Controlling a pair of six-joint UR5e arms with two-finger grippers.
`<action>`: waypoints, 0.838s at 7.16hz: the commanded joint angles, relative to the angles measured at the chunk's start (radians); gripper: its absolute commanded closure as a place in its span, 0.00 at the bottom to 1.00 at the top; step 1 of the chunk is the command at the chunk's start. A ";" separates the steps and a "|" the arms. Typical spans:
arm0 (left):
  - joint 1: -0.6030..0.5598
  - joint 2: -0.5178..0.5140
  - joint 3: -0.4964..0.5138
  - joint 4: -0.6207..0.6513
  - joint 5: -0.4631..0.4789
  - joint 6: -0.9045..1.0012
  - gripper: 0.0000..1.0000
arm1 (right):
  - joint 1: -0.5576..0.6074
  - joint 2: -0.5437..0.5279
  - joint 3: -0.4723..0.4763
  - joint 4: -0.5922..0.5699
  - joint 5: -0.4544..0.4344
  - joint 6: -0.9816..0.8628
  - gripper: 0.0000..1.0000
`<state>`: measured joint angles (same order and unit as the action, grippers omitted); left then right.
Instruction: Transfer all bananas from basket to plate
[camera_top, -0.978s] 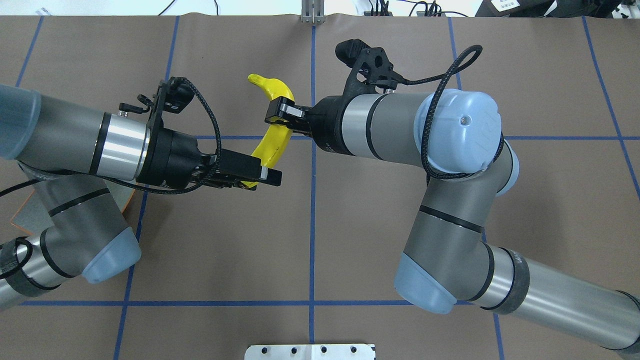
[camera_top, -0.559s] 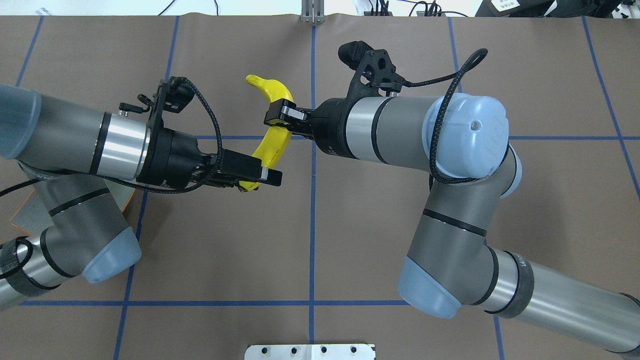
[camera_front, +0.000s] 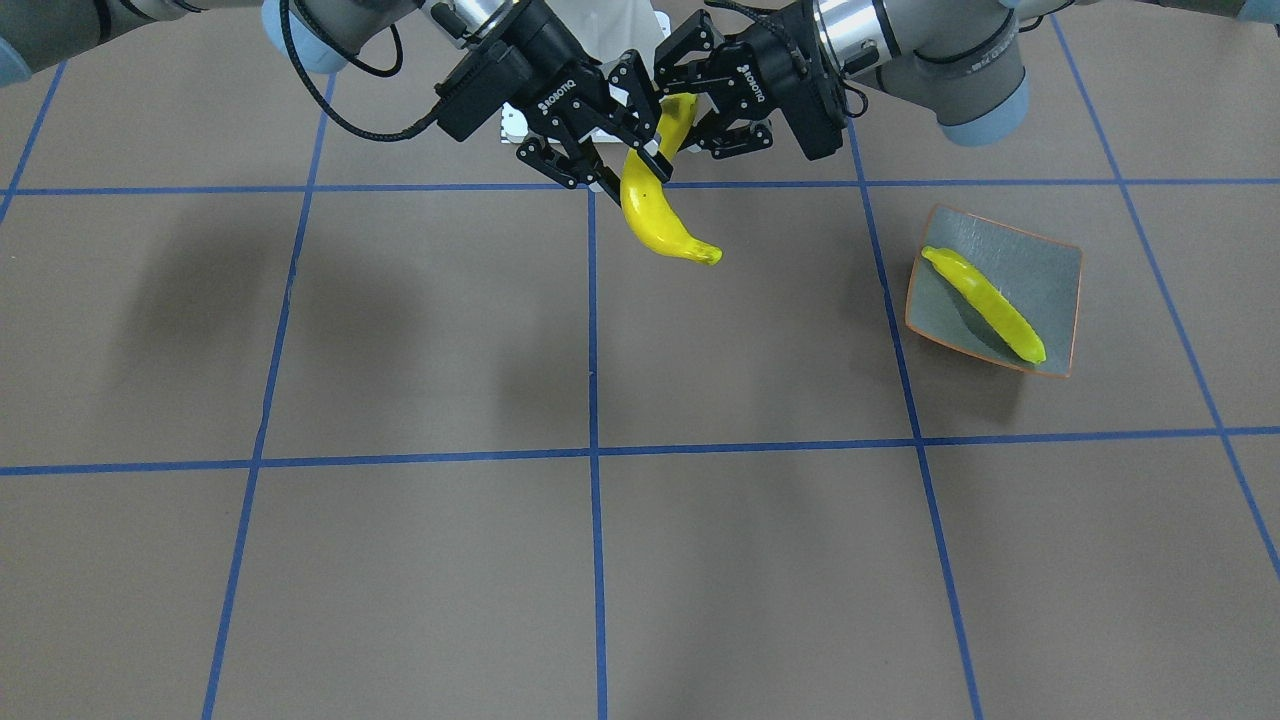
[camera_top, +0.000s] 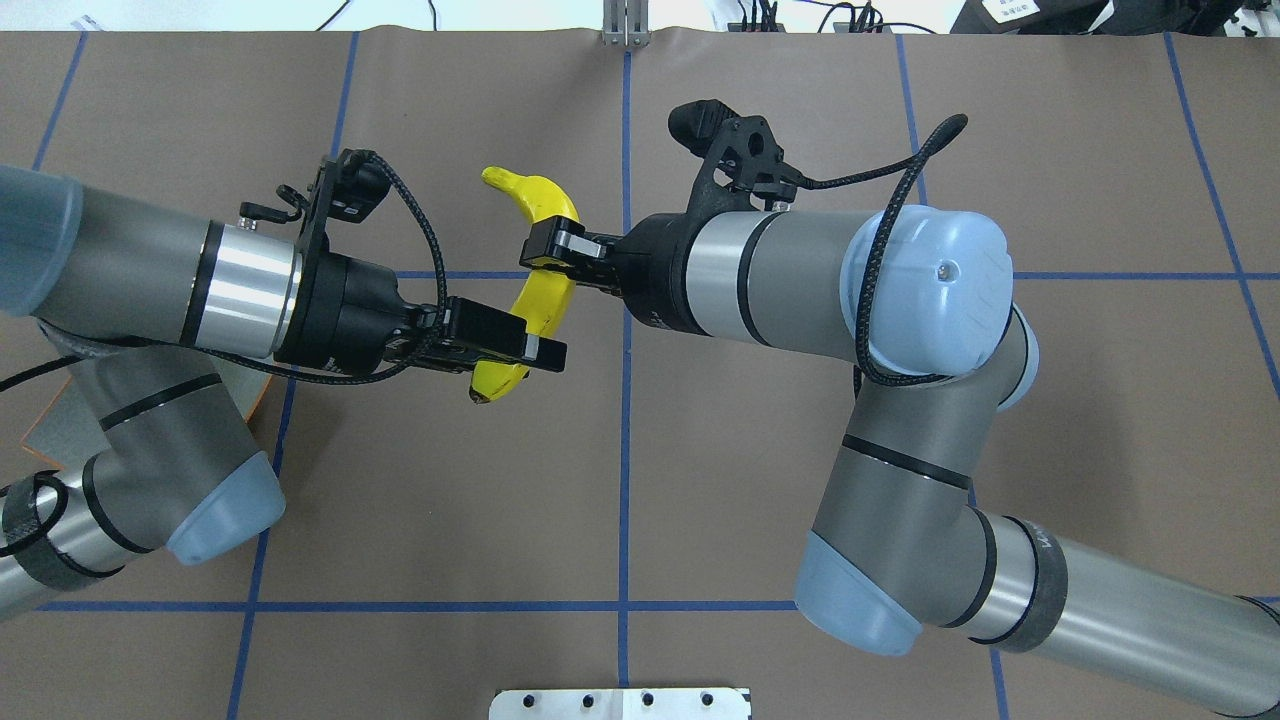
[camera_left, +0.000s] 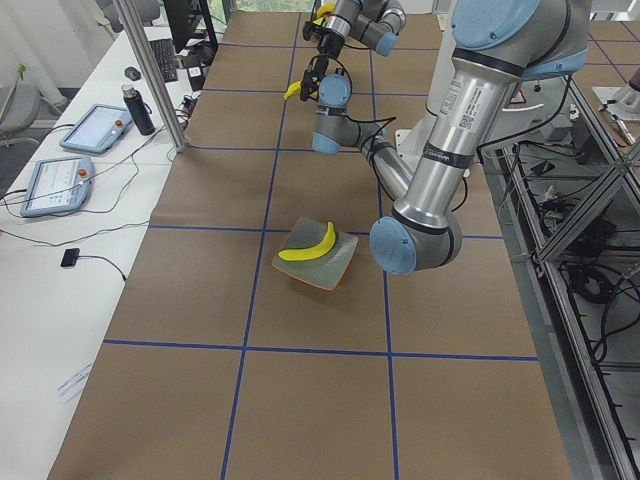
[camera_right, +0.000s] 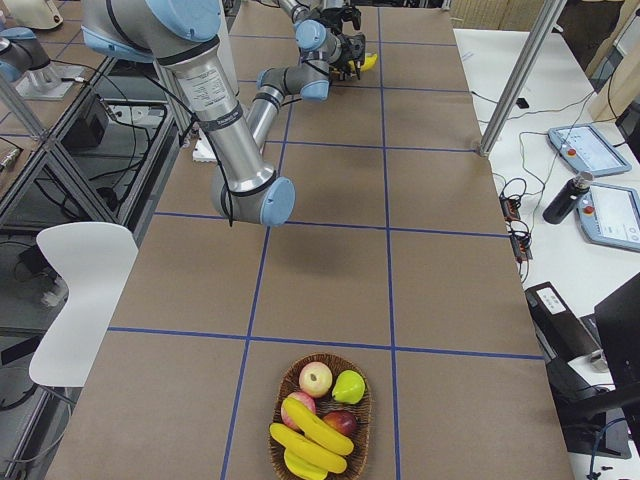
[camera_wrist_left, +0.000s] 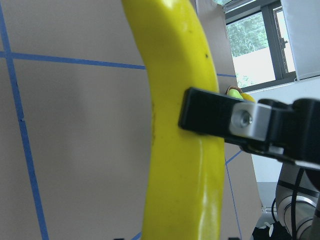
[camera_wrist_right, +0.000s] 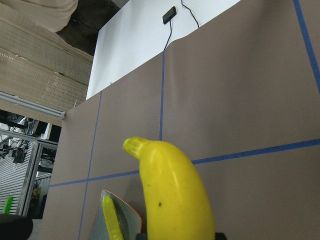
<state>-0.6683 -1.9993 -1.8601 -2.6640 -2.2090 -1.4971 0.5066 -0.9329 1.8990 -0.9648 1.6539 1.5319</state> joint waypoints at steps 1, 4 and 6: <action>-0.004 0.001 -0.001 -0.001 0.000 -0.002 1.00 | -0.002 0.000 -0.003 0.000 0.001 -0.010 0.81; -0.010 0.011 -0.001 0.004 0.002 -0.034 1.00 | 0.000 -0.010 -0.003 -0.002 -0.020 -0.032 0.00; -0.036 0.054 -0.002 0.004 0.000 -0.032 1.00 | 0.064 -0.061 0.015 -0.017 0.044 -0.068 0.00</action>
<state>-0.6878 -1.9762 -1.8612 -2.6601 -2.2077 -1.5287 0.5282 -0.9618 1.9034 -0.9704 1.6521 1.4919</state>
